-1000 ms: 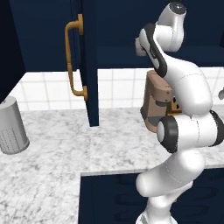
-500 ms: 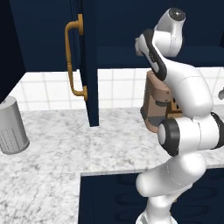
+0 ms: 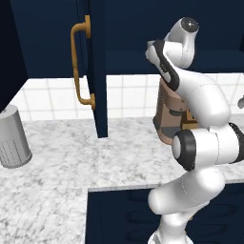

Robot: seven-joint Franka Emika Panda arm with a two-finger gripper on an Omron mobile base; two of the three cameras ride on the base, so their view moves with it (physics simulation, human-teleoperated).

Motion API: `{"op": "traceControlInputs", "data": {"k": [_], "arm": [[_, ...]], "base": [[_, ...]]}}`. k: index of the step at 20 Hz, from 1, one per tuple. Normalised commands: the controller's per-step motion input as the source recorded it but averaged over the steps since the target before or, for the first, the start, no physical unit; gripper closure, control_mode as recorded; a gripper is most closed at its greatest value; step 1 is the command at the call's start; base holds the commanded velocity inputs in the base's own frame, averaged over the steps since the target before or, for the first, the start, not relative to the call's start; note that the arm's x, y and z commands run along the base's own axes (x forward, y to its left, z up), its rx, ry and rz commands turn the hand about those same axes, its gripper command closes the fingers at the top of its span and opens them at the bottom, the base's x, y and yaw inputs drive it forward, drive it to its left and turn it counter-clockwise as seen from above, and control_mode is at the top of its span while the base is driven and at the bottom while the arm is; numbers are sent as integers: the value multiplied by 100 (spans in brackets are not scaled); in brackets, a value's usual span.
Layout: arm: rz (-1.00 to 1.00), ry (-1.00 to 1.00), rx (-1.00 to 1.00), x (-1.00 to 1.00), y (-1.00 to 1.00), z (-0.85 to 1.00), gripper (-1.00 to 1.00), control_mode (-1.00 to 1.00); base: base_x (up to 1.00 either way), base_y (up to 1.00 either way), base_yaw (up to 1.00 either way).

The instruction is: Gather all objects into one cabinet and sort the glasses and bowls to opposite sides.

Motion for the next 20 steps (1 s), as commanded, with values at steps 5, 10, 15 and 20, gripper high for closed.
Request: {"op": "traceControlInputs", "data": {"k": [5, 10, 15, 20], "arm": [[0, 0, 0, 33, 0, 0, -100, -100], [0, 0, 0, 35, 0, 0, -100, -100], [0, 0, 0, 32, 0, 0, -100, -100], [0, 0, 0, 15, 0, 0, 100, -100]], "base": [[0, 0, 0], [0, 0, 0], [0, 0, 0], [0, 0, 0]]}}
